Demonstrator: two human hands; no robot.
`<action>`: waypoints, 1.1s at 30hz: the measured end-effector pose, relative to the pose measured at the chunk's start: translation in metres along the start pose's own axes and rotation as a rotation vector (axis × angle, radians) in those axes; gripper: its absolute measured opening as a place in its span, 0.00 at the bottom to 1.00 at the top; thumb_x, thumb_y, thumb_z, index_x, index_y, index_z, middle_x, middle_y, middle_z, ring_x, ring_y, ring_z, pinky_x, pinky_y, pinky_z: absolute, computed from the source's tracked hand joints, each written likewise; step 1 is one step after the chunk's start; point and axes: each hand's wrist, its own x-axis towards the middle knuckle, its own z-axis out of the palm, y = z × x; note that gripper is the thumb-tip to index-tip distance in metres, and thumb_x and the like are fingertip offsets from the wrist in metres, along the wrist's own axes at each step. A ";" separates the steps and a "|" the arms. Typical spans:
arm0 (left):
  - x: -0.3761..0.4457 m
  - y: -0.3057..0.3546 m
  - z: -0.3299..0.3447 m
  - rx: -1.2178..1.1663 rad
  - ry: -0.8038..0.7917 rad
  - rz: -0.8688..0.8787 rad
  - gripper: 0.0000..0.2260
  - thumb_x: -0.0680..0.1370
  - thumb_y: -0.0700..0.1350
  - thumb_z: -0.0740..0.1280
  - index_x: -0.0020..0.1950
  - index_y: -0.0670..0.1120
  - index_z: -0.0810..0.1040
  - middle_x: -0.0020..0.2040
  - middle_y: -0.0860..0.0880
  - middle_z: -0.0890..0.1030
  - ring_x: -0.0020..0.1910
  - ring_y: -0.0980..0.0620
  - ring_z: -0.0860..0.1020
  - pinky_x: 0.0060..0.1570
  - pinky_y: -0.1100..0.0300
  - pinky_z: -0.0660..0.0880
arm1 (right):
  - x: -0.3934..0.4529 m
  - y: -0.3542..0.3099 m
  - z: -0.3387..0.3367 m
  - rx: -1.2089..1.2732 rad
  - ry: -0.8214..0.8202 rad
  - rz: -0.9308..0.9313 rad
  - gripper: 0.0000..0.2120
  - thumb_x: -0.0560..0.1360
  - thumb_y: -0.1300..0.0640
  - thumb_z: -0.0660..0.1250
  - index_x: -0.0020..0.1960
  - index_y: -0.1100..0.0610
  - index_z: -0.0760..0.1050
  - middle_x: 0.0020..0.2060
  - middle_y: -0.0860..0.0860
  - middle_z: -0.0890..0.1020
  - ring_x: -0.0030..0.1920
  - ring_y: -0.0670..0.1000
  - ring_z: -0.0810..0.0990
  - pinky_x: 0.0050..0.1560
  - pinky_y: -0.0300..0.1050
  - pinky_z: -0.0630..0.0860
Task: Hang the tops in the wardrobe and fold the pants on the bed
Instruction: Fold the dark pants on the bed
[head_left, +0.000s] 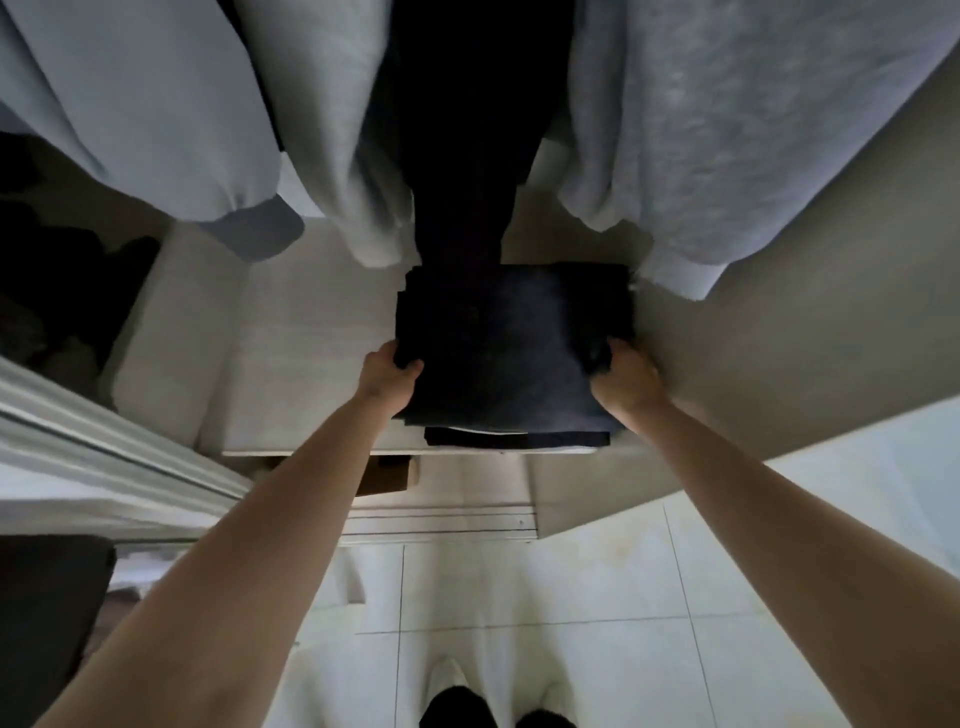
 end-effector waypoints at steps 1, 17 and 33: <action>0.001 -0.001 0.002 0.058 -0.012 0.007 0.21 0.82 0.46 0.61 0.75 0.47 0.65 0.69 0.42 0.73 0.66 0.38 0.72 0.67 0.42 0.69 | -0.002 -0.002 0.001 -0.023 -0.011 -0.023 0.35 0.70 0.56 0.63 0.75 0.56 0.59 0.72 0.62 0.64 0.71 0.62 0.63 0.69 0.48 0.62; 0.013 0.008 0.024 -0.053 -0.042 0.026 0.23 0.82 0.57 0.59 0.71 0.45 0.70 0.63 0.45 0.77 0.63 0.42 0.75 0.65 0.46 0.72 | -0.001 0.021 0.030 -0.417 0.081 -0.297 0.46 0.74 0.48 0.68 0.77 0.44 0.37 0.77 0.60 0.42 0.72 0.68 0.55 0.69 0.63 0.61; -0.025 -0.029 0.033 1.114 0.080 0.947 0.41 0.70 0.58 0.72 0.79 0.56 0.56 0.80 0.48 0.54 0.76 0.35 0.55 0.68 0.29 0.57 | -0.030 0.022 0.030 -0.788 0.197 -0.532 0.53 0.65 0.64 0.74 0.78 0.48 0.43 0.77 0.60 0.49 0.75 0.69 0.52 0.71 0.63 0.56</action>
